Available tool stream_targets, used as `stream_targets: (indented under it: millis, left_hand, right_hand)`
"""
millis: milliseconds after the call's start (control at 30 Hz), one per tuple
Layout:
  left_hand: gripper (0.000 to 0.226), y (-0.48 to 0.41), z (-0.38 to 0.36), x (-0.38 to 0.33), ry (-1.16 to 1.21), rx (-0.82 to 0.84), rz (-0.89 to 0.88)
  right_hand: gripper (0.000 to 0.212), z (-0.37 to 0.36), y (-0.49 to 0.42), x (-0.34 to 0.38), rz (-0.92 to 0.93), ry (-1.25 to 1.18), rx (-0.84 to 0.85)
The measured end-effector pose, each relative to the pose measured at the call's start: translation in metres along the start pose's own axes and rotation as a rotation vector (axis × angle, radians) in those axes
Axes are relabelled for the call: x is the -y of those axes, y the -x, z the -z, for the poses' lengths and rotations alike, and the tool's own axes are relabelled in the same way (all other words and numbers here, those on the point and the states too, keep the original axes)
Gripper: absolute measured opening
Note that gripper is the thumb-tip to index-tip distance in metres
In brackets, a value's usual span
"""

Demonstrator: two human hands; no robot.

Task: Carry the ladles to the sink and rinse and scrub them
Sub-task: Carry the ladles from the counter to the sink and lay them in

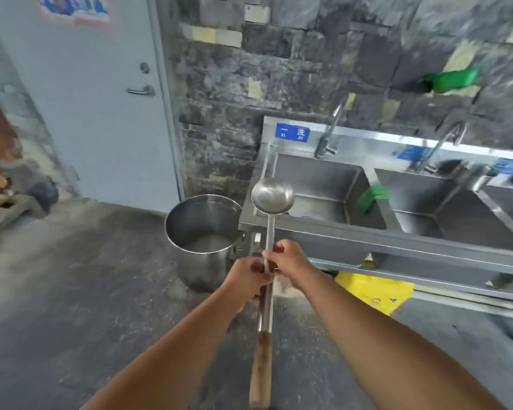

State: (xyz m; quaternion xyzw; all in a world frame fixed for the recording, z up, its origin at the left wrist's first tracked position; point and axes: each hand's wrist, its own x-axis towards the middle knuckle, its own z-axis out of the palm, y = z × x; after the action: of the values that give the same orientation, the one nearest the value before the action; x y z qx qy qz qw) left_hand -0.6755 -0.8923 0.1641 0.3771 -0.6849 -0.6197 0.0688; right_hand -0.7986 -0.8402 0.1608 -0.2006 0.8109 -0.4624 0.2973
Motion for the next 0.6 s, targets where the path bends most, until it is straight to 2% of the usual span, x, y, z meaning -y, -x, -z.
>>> stream_targets:
  millis: [167,300,433,600]
  left_hand:
    - [0.018,-0.064,-0.049,-0.032,-0.053,0.107,-0.046]
    - [0.008,-0.133,-0.082,-0.060,-0.085,0.114,-0.072]
    - [0.005,-0.200,-0.116,-0.089,-0.071,0.134,-0.010]
    - [0.024,-0.272,-0.146,-0.113,0.016,0.113,0.070]
  right_hand:
    - [0.015,0.055,-0.054,-0.019,-0.058,-0.089,-0.108]
    - [0.022,0.098,-0.120,-0.026,-0.076,-0.173,-0.043]
    - [0.012,0.134,-0.191,-0.032,-0.085,-0.154,-0.013]
    - [0.028,0.168,-0.264,-0.032,-0.090,-0.079,0.088]
